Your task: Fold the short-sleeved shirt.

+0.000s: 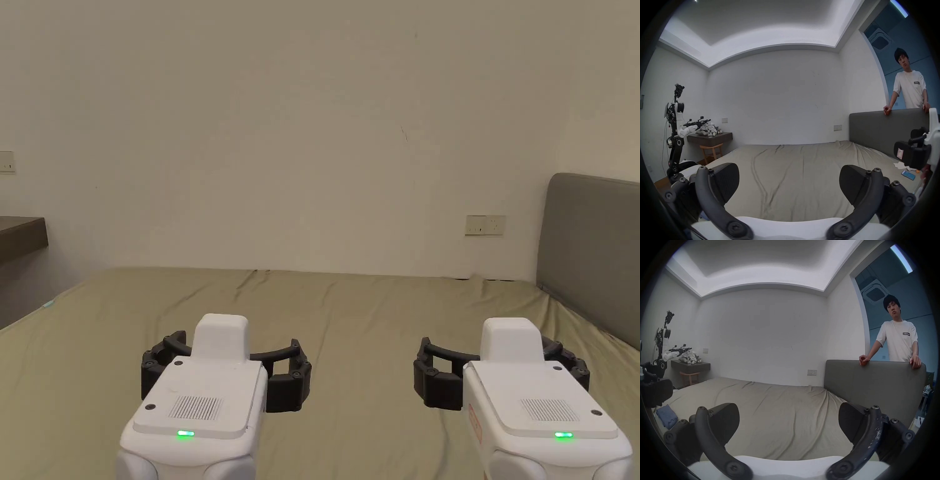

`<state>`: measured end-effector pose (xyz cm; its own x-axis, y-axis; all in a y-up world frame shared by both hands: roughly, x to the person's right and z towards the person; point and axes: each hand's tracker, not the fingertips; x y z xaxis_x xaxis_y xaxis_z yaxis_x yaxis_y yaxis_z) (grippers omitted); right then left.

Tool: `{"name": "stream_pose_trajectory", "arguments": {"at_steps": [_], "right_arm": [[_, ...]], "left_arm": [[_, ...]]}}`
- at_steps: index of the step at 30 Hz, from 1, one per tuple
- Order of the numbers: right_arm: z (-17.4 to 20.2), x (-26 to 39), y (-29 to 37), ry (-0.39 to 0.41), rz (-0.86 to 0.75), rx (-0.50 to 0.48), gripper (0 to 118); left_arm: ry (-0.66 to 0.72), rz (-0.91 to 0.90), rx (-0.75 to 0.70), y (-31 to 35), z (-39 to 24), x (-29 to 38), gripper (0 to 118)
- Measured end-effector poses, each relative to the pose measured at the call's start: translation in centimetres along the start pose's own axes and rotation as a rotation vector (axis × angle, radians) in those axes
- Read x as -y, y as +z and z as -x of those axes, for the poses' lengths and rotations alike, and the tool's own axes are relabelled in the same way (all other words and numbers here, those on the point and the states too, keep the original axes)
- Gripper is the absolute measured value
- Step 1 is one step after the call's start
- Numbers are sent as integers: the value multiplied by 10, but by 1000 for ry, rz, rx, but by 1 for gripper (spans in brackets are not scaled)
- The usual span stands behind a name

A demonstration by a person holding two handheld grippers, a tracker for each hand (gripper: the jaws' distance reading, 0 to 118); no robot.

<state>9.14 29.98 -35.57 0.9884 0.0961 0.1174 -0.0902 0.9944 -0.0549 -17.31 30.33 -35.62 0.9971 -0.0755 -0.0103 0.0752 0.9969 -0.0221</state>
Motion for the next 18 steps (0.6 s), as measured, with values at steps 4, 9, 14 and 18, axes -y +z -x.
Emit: {"name": "stream_pose_trajectory", "arguments": {"at_steps": [4, 9, 14, 18], "right_arm": [[5, -2, 0, -8, 19, -33, 118], [5, 3, -4, -87, 53, -37, 118], [7, 5, -4, -110, 67, -33, 118], [-1, 7, -5, -232, 137, -191, 118]], "left_arm": [[21, 38, 3, -2, 1, 5, 118], [29, 32, -4, -2, 1, 6, 118], [63, 68, 31, -4, 3, 10, 118], [64, 69, 19, -5, 5, 11, 118]]}}
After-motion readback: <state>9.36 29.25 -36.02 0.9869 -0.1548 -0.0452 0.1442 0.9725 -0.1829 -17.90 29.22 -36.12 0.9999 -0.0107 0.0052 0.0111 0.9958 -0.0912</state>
